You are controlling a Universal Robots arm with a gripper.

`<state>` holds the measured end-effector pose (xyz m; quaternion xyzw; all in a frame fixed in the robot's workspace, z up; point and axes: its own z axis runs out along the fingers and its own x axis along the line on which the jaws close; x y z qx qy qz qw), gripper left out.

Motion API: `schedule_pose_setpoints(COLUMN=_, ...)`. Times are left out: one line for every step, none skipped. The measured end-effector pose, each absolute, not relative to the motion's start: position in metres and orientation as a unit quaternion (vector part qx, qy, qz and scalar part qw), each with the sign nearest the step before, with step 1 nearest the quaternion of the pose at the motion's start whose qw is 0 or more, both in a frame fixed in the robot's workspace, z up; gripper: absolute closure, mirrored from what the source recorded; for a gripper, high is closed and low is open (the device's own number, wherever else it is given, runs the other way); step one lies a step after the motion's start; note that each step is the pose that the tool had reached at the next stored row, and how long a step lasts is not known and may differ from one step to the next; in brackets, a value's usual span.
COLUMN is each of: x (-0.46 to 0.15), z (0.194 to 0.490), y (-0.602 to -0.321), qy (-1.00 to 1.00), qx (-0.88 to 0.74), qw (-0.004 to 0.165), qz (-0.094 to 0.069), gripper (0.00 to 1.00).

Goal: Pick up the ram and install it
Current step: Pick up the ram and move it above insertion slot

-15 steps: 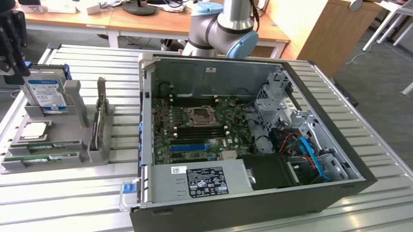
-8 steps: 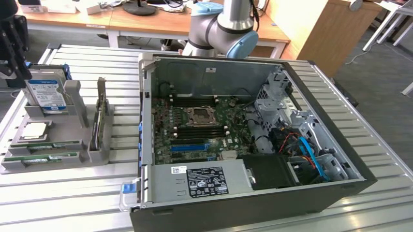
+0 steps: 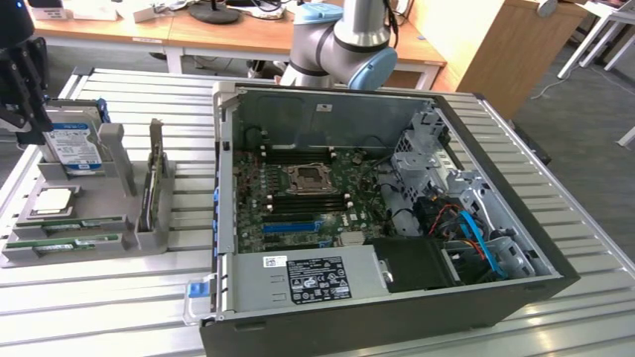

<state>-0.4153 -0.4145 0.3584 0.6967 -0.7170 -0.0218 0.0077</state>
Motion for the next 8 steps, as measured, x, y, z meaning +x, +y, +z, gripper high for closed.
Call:
schedule_pose_setpoints(x=-0.4153, z=0.3569, y=-0.4145, qy=-0.717, qx=0.697, qw=0.008, qz=-0.022, gripper=0.7)
schedule_pose_setpoints(x=-0.4153, z=0.3556, y=-0.4145, qy=-0.717, qx=0.697, qw=0.008, qz=-0.022, gripper=0.7)
schedule_pose_setpoints(x=-0.4154, z=0.3543, y=-0.4145, qy=-0.716, qx=0.697, qw=0.008, qz=-0.022, gripper=0.7)
schedule_pose_setpoints(x=-0.4153, z=0.3531, y=-0.4145, qy=-0.716, qx=0.698, qw=0.008, qz=-0.022, gripper=0.7)
schedule_pose_setpoints(x=-0.4153, z=0.3517, y=-0.4145, qy=-0.716, qx=0.698, qw=0.008, qz=-0.022, gripper=0.7)
schedule_pose_setpoints(x=-0.4153, z=0.3504, y=-0.4145, qy=-0.716, qx=0.698, qw=0.008, qz=-0.022, gripper=0.7)
schedule_pose_setpoints(x=-0.4153, z=0.3491, y=-0.4145, qy=-0.715, qx=0.698, qw=0.008, qz=-0.022, gripper=0.7)
schedule_pose_setpoints(x=-0.4153, z=0.3479, y=-0.4145, qy=-0.715, qx=0.698, qw=0.008, qz=-0.022, gripper=0.7)
